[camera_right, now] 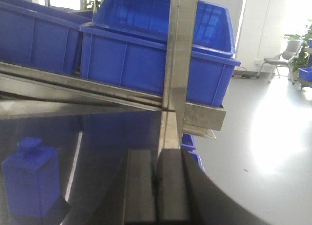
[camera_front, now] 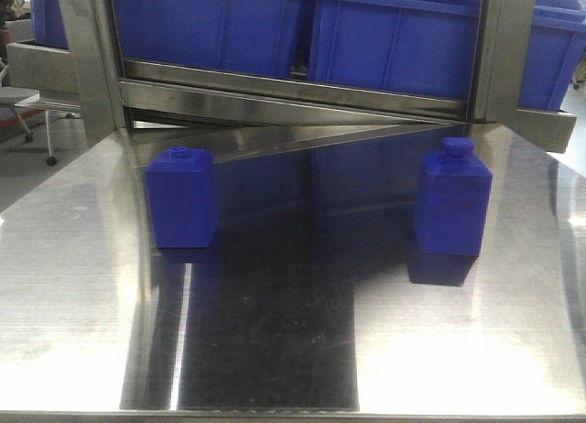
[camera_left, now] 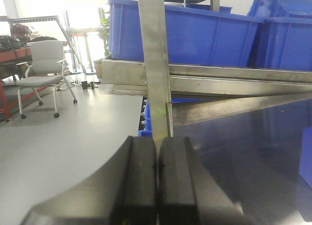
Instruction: Pick and sort blue part to right shelf
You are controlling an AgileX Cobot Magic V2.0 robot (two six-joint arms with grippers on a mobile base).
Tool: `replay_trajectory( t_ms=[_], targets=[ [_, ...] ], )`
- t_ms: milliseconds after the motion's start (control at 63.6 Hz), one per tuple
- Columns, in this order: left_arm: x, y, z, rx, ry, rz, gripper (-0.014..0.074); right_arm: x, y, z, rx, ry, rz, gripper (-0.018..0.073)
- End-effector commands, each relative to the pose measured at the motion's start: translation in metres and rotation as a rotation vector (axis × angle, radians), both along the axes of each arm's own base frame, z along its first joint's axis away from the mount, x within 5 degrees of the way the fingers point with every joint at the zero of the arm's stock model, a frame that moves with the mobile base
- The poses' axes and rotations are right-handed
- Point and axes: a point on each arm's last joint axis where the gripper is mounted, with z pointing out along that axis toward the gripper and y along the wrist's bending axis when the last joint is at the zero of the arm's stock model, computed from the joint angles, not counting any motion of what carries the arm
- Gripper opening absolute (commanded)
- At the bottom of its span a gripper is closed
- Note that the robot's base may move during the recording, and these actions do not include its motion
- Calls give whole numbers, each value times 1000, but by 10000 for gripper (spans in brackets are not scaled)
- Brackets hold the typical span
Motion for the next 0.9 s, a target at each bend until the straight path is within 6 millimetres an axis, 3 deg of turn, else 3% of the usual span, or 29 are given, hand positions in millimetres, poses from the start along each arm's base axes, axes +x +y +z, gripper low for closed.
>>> replay_trajectory(
  t_ms=[0,204,440,691,880],
  targets=[
    [-1,1,0,-16,-75,3,124,-6,-1,22,14,-156,-5,54],
    [-1,1,0,-16,-75,3,124,-9,0,49,11,-19,-1,54],
    [-1,1,0,-16,-75,3,124,6,0,75,11,55,0,54],
    [-1,1,0,-16,-75,3,124,35,3,79,198,249,32,56],
    [-1,1,0,-16,-75,3,124,64,12,80,148,390,70,77]
  ],
)
